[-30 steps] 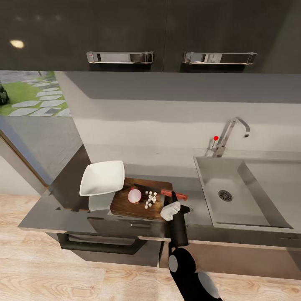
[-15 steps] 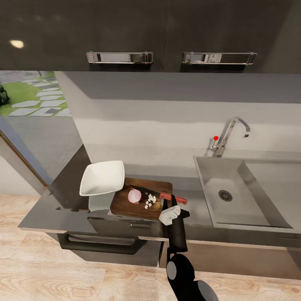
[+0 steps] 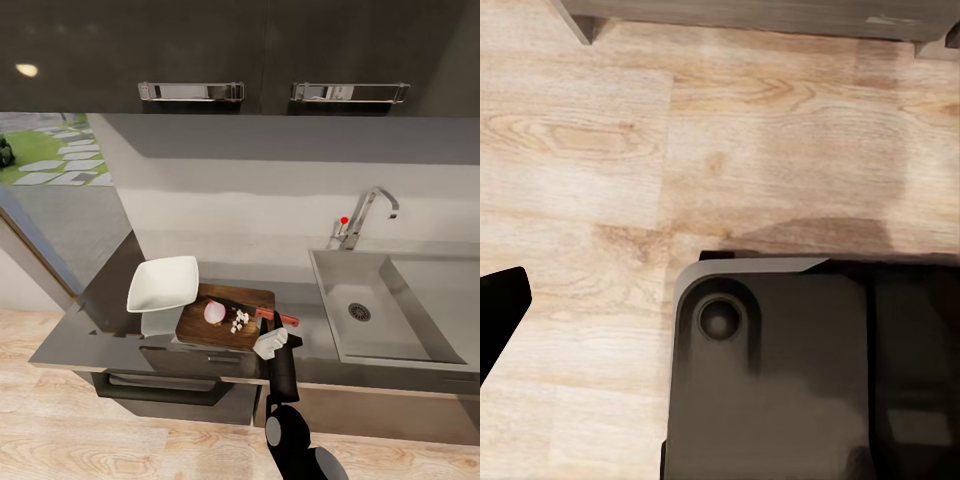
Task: In the kitchen, take the Vidalia onion out of the sink, dice it on the chopping board with the paring knife, put the diced onion into the bowl on the countertop, then place both the paring knife and the chopping board into the sink.
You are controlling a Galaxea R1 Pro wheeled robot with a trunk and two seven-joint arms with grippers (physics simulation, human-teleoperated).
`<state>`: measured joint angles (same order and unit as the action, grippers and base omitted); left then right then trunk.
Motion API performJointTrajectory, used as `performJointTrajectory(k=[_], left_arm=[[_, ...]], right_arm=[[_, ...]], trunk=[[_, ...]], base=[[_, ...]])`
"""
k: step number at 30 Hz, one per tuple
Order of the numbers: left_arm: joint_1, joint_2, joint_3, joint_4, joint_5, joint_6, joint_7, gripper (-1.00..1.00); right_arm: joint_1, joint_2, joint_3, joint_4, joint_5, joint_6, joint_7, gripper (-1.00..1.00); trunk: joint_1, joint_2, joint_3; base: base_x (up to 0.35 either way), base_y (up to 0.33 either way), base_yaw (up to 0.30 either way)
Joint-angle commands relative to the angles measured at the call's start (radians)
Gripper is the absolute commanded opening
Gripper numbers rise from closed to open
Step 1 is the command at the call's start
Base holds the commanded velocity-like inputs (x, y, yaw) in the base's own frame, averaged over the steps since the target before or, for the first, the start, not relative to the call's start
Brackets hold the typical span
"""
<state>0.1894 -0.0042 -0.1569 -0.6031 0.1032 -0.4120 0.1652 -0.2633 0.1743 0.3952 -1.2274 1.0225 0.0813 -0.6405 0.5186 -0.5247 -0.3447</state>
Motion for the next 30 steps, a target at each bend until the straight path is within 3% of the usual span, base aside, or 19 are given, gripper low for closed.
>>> performJointTrajectory(k=[1, 26, 30], left_arm=[[0.000, 0.001, -0.007, -0.001, 0.010, -0.002, 0.007, 1.00], [-0.001, 0.001, -0.007, -0.001, 0.010, -0.002, 0.007, 1.00], [0.000, 0.001, -0.007, -0.001, 0.010, -0.002, 0.006, 1.00]], right_arm=[[-0.001, 0.000, 0.001, 0.000, 0.010, 0.009, -0.004, -1.00], [-0.001, 0.000, 0.001, 0.000, 0.010, 0.012, -0.004, -1.00], [-0.001, 0.000, 0.001, 0.000, 0.010, 0.043, -0.004, -1.00]], trunk=[[0.000, -0.001, -0.002], [0.000, -0.001, -0.039], [0.000, -0.001, -0.046]], base=[[0.000, 0.000, 0.000], [0.000, 0.000, 0.000], [0.000, 0.000, 0.000]])
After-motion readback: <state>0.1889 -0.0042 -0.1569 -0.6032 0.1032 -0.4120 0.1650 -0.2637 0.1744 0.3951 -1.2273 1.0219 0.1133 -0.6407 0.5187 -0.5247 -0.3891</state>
